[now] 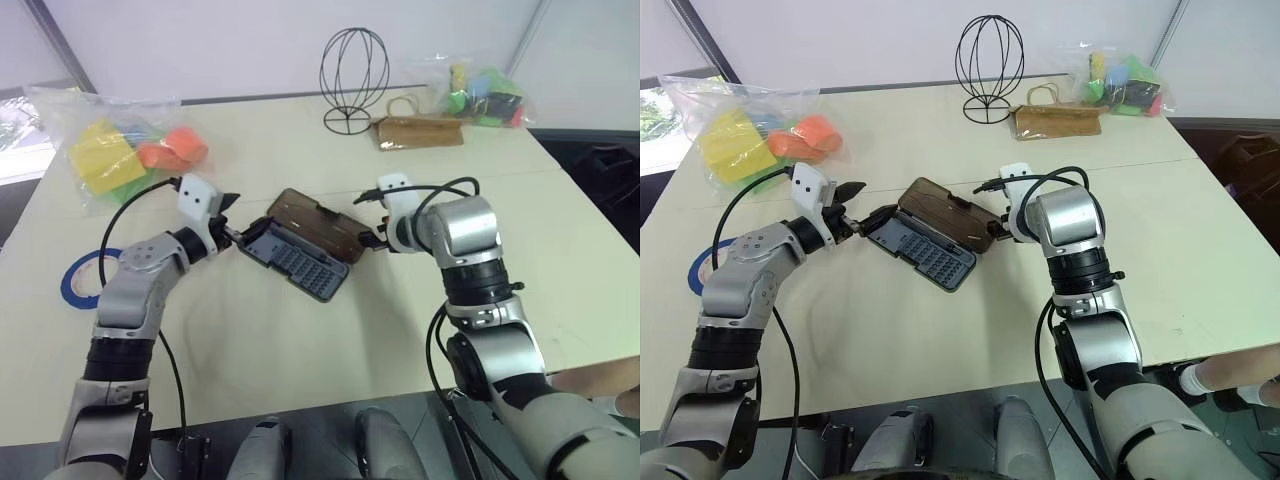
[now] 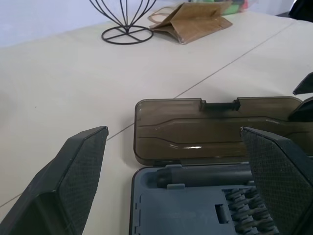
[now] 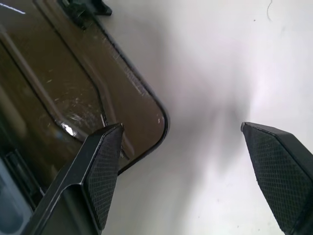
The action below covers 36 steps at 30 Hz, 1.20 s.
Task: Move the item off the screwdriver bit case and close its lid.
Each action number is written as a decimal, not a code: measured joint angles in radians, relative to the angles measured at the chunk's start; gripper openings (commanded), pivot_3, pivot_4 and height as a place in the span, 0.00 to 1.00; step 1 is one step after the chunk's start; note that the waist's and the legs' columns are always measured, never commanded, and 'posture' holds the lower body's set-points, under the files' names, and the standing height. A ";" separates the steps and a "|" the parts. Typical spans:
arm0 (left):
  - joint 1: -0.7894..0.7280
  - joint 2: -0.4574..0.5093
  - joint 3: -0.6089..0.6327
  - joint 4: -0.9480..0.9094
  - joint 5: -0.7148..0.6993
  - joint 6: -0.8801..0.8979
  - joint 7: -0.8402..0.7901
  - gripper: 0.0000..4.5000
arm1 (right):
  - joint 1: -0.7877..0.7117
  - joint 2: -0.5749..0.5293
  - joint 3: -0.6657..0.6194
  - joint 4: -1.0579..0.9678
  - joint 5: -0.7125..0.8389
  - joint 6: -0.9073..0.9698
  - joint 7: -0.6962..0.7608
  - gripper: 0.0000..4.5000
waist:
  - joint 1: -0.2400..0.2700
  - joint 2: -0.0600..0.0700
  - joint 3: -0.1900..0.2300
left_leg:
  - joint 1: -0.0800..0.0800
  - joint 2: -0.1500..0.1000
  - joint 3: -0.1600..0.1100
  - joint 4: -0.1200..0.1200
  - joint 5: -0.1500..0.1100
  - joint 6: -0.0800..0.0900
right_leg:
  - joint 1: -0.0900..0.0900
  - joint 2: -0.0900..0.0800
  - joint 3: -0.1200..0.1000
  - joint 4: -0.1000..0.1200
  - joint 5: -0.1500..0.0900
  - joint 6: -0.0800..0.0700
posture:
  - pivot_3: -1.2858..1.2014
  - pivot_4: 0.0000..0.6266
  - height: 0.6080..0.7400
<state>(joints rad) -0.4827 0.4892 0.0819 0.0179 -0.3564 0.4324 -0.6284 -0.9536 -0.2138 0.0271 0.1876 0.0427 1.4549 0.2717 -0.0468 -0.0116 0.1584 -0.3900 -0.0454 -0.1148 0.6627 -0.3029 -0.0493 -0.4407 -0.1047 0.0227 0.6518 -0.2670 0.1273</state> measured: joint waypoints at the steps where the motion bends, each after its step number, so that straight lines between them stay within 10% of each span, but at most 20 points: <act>1: 0.001 0.000 0.000 -0.002 0.000 0.000 0.000 1.00 | -0.001 0.001 -0.001 0.004 0.003 -0.003 -0.001 0.60 | 0.000 0.000 0.000 | 0.000 0.000 0.000 0.000 0.000 0.000 | 0.000 0.000 0.000 0.000 0.000 0.000 | 0.52 0.24 1.00; 6: 0.008 0.000 0.001 -0.010 0.000 0.002 0.001 1.00 | -0.011 0.005 0.001 0.014 0.022 -0.020 -0.002 0.01 | 0.002 0.000 0.000 | 0.000 0.000 0.000 0.000 0.000 0.000 | 0.000 0.000 0.000 0.000 0.000 0.000 | 0.52 0.24 1.00; 19: 0.009 0.002 0.012 -0.014 0.000 0.003 0.003 1.00 | -0.024 -0.023 0.044 0.039 0.051 -0.028 0.016 0.01 | 0.000 0.000 0.000 | 0.000 0.000 0.000 0.000 0.000 0.000 | 0.000 0.000 0.000 0.000 0.000 0.000 | 0.52 0.24 1.00; 36: -0.002 0.003 0.014 0.001 0.010 0.000 0.004 1.00 | -0.132 -0.197 0.436 0.130 0.117 -0.307 0.494 0.01 | -0.023 0.000 0.000 | 0.000 0.000 -0.001 0.000 0.000 0.000 | 0.000 0.001 -0.001 0.000 0.000 0.000 | 0.52 0.24 1.00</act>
<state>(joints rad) -0.4852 0.4921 0.0959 0.0189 -0.3465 0.4321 -0.6242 -1.0857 -0.4110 0.4633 0.3180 0.1592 1.1474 0.7653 -0.0700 -0.0115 0.1583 -0.3900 -0.0449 -0.1157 0.6624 -0.3029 -0.0493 -0.4410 -0.1042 0.0218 0.6519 -0.2670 0.1273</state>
